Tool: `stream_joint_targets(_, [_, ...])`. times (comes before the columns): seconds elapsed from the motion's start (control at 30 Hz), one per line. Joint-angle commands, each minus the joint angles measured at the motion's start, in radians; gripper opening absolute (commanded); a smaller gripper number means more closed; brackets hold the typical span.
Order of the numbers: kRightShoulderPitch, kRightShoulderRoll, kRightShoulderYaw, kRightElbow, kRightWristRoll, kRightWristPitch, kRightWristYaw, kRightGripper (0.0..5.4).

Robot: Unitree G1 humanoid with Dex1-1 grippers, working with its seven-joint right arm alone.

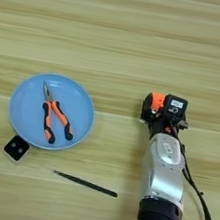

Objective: Move the objects on the table

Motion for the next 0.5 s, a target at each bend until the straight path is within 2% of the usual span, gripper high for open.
stream_joint_targets(0.03, [-0.061, -0.038, 0.004, 0.030, 0.002, -0.026, 0.010, 3.33])
stream_joint_targets(0.1, [-0.063, -0.039, 0.008, 0.042, 0.002, -0.032, 0.014, 3.33])
stream_joint_targets(0.13, [-0.063, -0.041, 0.011, 0.044, -0.001, -0.042, 0.014, 3.69])
stream_joint_targets(0.3, [-0.055, -0.045, 0.029, 0.008, -0.021, -0.081, 0.006, 4.56])
stream_joint_targets(0.5, [-0.043, -0.044, 0.035, -0.065, -0.038, -0.119, -0.008, 5.28])
